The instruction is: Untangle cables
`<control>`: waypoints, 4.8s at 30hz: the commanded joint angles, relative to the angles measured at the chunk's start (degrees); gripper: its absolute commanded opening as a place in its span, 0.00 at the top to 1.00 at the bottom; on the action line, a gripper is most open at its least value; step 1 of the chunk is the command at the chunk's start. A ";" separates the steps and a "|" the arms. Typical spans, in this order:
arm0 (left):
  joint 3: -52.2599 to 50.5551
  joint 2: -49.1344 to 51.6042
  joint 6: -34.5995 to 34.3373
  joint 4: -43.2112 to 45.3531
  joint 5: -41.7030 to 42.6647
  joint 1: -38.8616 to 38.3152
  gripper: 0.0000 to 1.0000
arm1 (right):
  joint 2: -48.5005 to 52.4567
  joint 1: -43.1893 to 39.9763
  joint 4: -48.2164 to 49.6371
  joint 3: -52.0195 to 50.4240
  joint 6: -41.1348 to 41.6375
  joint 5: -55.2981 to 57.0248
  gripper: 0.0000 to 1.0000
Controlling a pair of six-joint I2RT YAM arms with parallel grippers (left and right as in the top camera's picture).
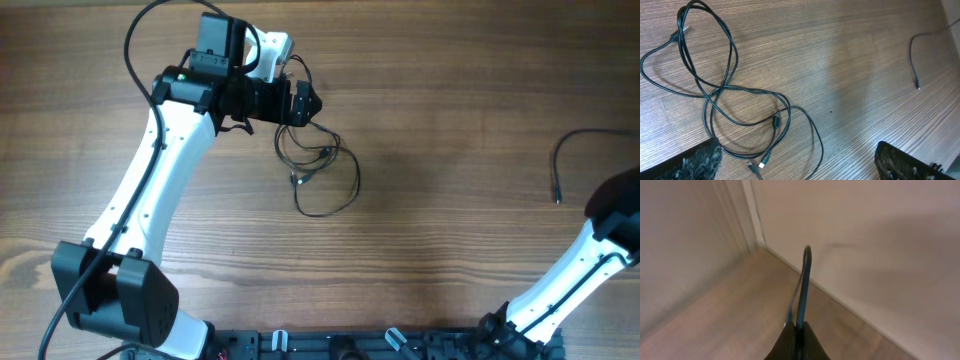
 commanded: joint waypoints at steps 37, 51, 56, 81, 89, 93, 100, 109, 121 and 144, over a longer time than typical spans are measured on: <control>0.83 -1.14 -2.01 -0.46 0.50 -1.92 0.00 | 18.21 3.89 -9.18 1.46 1.29 -10.82 0.94; 0.83 -1.14 -1.81 -0.44 0.48 -1.92 0.00 | 17.49 3.89 -10.62 1.46 2.36 -9.57 0.60; 0.83 -1.14 -1.84 -0.70 -3.06 -1.92 0.00 | 12.85 4.00 -11.50 1.46 2.99 -13.77 0.53; 0.83 -1.14 3.04 3.91 -22.03 1.40 0.00 | -13.86 20.72 -34.38 1.44 11.02 -12.90 0.48; 0.83 -1.03 4.20 2.95 -21.33 11.13 0.00 | -13.86 34.05 -38.27 1.44 12.52 -9.64 0.47; 0.83 -1.03 3.98 2.73 -18.71 16.00 0.00 | -13.84 39.98 -38.99 1.33 14.03 -9.49 0.46; 0.83 -1.03 3.56 2.78 -17.29 19.85 0.00 | -13.70 49.16 -38.84 -0.24 14.75 -9.92 0.44; 0.83 -1.03 -0.76 2.23 -16.55 24.57 0.00 | -9.94 59.10 -33.86 -0.57 10.51 -11.61 0.42; 0.83 -1.03 -0.31 1.75 -12.98 24.90 0.00 | 3.30 66.42 -21.68 -0.57 6.36 -18.29 0.41; 0.83 -1.03 6.16 0.59 -3.89 24.87 0.00 | 16.96 69.57 -4.92 -1.22 12.52 -19.58 0.41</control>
